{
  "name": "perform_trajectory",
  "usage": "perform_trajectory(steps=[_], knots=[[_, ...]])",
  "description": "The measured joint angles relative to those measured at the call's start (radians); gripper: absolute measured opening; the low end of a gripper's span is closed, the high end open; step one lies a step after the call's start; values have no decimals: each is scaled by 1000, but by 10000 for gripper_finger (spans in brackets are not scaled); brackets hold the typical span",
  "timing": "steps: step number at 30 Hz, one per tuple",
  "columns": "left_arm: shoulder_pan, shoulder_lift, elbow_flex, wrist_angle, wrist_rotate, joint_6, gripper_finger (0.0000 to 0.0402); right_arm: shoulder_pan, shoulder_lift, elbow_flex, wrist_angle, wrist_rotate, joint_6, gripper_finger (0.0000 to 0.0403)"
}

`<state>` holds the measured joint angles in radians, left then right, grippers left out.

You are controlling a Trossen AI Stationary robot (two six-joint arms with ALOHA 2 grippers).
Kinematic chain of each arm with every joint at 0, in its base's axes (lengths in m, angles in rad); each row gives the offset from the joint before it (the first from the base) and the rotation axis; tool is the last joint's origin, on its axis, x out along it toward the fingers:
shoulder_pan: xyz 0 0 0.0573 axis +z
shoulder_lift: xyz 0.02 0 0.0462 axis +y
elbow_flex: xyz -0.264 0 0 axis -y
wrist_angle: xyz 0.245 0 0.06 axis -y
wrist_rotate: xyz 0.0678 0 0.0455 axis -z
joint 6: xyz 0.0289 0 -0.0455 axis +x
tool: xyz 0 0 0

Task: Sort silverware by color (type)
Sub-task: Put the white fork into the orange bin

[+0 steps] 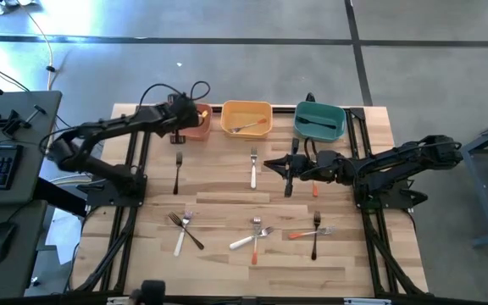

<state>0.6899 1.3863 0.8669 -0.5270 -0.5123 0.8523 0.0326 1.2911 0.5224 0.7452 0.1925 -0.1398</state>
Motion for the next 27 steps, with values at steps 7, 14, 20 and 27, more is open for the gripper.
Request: perform_trajectory(steps=[7, 14, 20, 27], knots=[[49, 156, 63, 1, -39, 62, 17, 0, 0, 0, -2, 0, 0, 1], [57, 225, 73, 8, -38, 59, 47, 0, 0, 0, -8, 0, 1, 0], [57, 230, 74, 8, -41, 35, 52, 0, 0, 0, -8, 0, 3, 0], [57, 230, 74, 8, -44, 31, 54, 0, 0, 0, -8, 0, 4, 0]])
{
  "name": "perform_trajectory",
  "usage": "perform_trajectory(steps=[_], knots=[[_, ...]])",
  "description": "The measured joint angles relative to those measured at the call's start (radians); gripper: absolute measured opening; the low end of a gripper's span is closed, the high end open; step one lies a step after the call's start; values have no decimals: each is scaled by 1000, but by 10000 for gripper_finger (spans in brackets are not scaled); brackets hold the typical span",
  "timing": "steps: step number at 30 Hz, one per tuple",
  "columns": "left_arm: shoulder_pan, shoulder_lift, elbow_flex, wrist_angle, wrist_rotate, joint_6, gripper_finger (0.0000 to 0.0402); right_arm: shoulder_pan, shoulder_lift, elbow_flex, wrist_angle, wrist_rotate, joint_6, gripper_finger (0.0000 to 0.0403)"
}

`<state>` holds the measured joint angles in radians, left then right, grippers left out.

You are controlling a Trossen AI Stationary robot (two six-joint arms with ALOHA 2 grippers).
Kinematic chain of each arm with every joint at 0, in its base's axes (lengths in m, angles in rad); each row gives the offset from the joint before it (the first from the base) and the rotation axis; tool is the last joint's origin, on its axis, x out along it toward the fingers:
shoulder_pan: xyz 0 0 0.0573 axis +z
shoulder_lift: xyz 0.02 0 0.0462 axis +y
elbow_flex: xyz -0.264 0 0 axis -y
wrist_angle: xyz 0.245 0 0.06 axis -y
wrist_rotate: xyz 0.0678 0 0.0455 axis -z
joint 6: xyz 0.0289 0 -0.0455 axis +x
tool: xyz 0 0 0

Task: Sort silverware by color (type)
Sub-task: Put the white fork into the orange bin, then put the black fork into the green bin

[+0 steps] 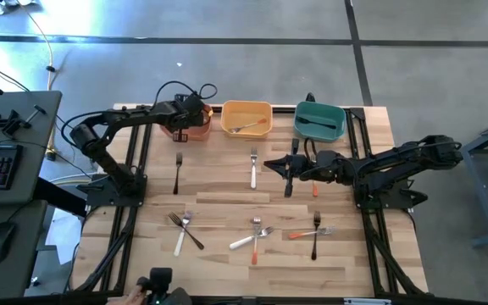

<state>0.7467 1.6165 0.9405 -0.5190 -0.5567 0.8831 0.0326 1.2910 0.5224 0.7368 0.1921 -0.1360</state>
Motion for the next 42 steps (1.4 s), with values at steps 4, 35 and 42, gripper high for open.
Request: perform_trajectory(steps=[4, 35, 42], knots=[[0, 0, 0, -2, 0, -9, 55, 0, 0, 0, 0, 0, 4, 0], [-149, -451, -174, 198, 365, -506, 1, 0, 0, 0, -23, 0, 5, 0], [-308, -561, -329, 420, 369, -689, 1, 0, 0, 0, -23, 0, 8, 0]])
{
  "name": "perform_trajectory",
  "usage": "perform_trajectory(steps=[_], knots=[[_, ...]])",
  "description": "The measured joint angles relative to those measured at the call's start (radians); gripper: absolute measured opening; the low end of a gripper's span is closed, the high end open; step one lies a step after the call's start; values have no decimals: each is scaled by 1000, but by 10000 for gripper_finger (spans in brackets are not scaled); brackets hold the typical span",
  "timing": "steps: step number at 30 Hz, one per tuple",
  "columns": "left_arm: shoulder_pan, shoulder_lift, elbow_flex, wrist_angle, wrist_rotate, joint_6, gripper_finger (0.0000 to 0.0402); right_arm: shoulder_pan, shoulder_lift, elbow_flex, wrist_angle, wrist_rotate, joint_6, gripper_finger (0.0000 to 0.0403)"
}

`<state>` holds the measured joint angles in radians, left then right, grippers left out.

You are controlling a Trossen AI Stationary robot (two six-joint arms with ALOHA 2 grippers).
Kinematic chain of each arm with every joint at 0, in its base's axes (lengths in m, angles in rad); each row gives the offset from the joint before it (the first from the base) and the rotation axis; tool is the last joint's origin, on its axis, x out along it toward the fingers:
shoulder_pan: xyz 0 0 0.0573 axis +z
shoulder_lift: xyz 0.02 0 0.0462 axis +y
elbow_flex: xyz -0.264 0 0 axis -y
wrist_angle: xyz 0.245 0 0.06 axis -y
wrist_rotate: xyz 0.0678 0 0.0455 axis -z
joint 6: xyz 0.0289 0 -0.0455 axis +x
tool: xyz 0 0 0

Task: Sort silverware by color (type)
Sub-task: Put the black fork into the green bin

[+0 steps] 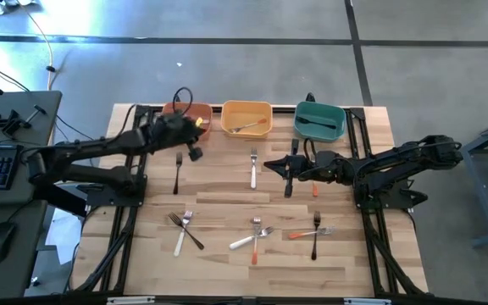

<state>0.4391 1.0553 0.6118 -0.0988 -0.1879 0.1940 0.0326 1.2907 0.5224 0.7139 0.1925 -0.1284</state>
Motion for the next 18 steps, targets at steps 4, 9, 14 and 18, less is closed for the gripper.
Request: perform_trajectory(steps=[4, 9, 14, 18], knots=[[-91, -19, -125, 227, 64, -114, 1, 0, 0, 0, 0, 1, 1, 0], [-192, -19, -287, 535, 82, -206, 0, 0, 0, 0, -35, 56, 23, 0], [-277, -19, -421, 777, 81, -243, 0, 1, 0, 1, -54, 81, 27, 0], [-320, -18, -476, 831, 64, -241, 0, 1, 0, 1, -68, 84, 27, 0]])
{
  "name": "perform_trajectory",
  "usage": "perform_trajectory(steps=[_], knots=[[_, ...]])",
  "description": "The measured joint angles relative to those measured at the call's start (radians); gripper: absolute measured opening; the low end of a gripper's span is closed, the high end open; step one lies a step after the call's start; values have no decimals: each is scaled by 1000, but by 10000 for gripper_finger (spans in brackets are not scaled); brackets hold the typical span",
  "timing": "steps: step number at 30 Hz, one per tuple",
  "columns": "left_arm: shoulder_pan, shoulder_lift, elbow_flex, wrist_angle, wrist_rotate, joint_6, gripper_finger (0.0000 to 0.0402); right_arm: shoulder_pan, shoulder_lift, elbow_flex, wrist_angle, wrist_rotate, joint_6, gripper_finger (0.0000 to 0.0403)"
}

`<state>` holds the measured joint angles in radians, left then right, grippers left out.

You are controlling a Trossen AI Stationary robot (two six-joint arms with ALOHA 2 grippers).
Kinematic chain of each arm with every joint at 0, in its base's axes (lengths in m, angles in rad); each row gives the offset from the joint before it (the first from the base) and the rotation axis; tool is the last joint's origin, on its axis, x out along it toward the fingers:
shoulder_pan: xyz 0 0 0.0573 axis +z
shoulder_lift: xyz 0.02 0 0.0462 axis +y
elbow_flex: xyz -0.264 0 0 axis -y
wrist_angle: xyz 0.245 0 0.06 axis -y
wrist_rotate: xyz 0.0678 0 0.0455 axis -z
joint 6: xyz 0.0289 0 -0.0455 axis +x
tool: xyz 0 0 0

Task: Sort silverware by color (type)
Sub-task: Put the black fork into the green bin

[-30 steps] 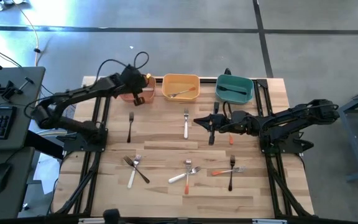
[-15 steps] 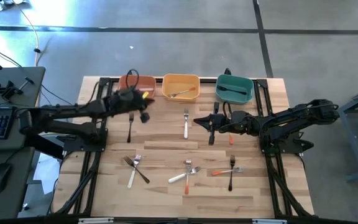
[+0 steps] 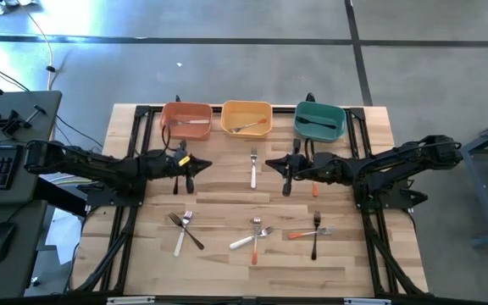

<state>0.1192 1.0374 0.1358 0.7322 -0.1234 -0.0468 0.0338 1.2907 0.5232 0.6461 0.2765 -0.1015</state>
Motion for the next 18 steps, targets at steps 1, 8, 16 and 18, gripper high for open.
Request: perform_trajectory(steps=[1, 8, 16, 18], knots=[[-8, 0, -8, 7, -6, -4, 0, 0, 0, 0, 0, 0, 5, 0], [-47, 0, -25, 12, -21, -4, 1, 18, 0, 0, -58, 0, 52, 0], [-64, 0, -25, 9, -21, -4, 1, 41, 0, 0, -185, 12, 148, 8], [-64, 0, -25, 6, -21, -4, 1, 41, 0, 0, -235, 36, 182, 22]])
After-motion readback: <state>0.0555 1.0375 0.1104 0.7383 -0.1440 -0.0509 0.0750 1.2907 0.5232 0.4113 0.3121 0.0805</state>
